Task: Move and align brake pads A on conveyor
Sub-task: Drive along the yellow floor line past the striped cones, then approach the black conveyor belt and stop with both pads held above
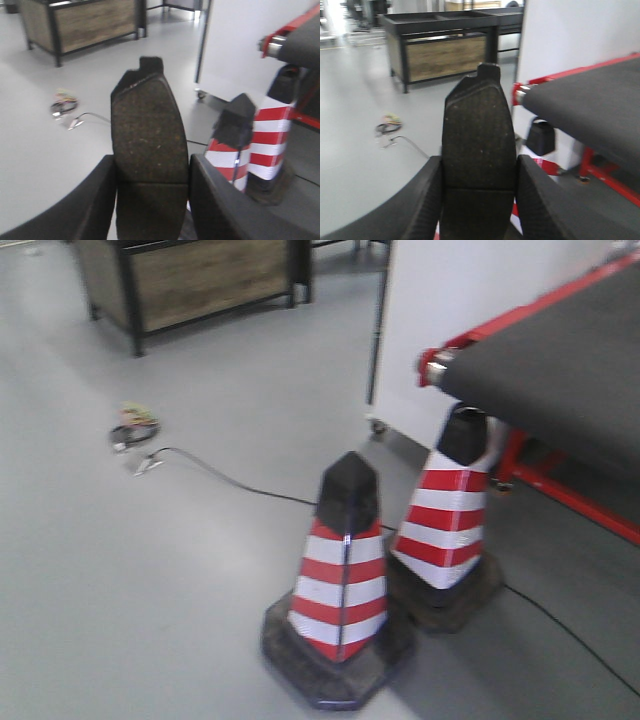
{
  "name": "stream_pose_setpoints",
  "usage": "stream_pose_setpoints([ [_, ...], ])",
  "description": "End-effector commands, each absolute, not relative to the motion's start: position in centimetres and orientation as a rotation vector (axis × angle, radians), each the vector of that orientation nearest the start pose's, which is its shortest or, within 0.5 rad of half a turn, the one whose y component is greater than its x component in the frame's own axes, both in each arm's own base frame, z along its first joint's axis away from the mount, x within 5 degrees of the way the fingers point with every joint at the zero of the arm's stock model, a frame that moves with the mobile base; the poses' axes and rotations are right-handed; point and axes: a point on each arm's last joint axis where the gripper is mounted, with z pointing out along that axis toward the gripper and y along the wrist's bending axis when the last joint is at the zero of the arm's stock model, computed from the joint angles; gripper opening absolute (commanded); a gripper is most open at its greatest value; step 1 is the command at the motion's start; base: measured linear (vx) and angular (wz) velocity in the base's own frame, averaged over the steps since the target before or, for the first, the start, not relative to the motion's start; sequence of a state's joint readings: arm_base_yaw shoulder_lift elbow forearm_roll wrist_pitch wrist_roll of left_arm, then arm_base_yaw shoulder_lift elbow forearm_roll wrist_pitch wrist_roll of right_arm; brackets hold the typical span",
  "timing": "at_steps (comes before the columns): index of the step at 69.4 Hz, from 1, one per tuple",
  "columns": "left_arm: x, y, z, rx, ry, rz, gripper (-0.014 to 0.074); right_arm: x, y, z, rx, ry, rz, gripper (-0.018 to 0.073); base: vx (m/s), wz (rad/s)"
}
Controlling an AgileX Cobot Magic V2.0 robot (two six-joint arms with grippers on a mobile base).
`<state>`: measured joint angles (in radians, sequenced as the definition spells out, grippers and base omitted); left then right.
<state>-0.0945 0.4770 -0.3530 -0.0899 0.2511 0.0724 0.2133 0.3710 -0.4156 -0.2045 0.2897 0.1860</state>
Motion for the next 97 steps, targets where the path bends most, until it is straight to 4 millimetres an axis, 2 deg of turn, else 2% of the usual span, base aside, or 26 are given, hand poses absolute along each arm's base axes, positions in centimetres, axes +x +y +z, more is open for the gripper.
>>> stream_pose_setpoints([
  [1,10.76,-1.21,29.21,0.071,1.735,-0.109,-0.0006,8.54,1.43,32.10,-0.160,1.595,0.105,-0.0004,0.20,-0.77],
  [64,10.76,-1.21,29.21,0.071,1.735,-0.109,-0.0006,8.54,1.43,32.11,-0.160,1.594,0.106,-0.0004,0.13,-0.80],
  [97,10.76,-1.21,29.21,0.071,1.735,-0.109,-0.0006,8.54,1.43,32.11,-0.160,1.594,0.106,-0.0004,0.07,-0.24],
])
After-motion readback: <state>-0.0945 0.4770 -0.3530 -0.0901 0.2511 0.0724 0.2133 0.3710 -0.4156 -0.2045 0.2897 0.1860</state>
